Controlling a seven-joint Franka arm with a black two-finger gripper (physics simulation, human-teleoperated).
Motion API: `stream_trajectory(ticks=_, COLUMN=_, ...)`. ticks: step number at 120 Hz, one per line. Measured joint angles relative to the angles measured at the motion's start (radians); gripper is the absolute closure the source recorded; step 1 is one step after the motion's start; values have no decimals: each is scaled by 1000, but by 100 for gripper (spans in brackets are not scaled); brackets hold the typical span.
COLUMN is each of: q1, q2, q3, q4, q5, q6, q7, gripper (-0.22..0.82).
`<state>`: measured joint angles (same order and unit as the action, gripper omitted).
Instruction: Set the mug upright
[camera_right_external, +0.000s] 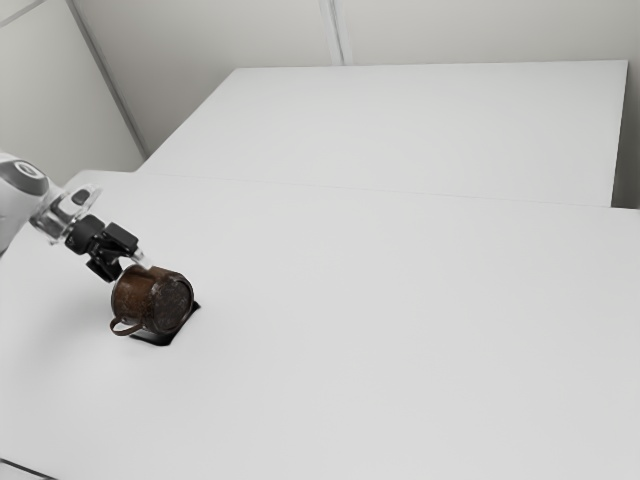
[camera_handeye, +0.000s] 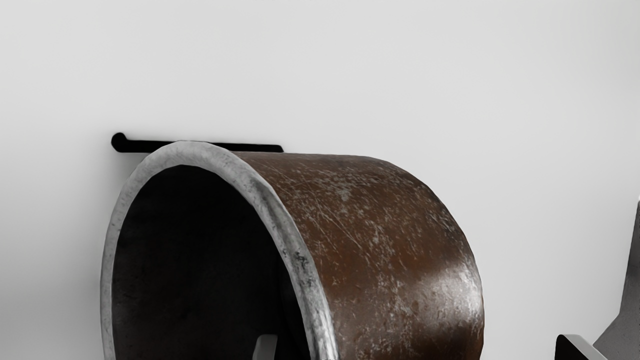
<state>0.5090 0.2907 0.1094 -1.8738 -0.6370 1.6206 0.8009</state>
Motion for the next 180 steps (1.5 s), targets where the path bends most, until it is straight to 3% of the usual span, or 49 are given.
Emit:
stream_trajectory(ticks=29, q1=-2, q2=-62, q3=-30, q4=-27, q5=-18, q6=19, q7=25, gripper=4)
stream_trajectory(ticks=55, q1=-3, q2=-49, q3=-42, q4=-28, q5=-13, q6=27, q7=20, gripper=49)
stream_trajectory(ticks=70, q1=-4, q2=-45, q3=-63, q4=-26, q5=-15, q6=36, q7=17, gripper=64)
stream_trajectory(ticks=96, q1=-4, q2=-50, q3=-84, q4=-24, q5=-18, q6=52, q7=6, gripper=73)
stream_trajectory(ticks=132, q1=-11, q2=-89, q3=-99, q4=-26, q5=1, q6=58, q7=-28, gripper=76)
stream_trajectory(ticks=153, q1=-221, q2=-256, q3=-86, q4=-160, q5=198, q6=190, q7=-78, gripper=77)
stream_trajectory(ticks=161, q1=-352, q2=-323, q3=-48, q4=-233, q5=300, q6=259, q7=-116, gripper=78)
stream_trajectory(ticks=170, q1=-484, q2=-348, q3=-10, q4=-262, q5=430, q6=323, q7=-169, gripper=78)
stream_trajectory(ticks=180, q1=-539, q2=-354, q3=0, q4=-270, q5=568, q6=380, q7=-235, gripper=78)
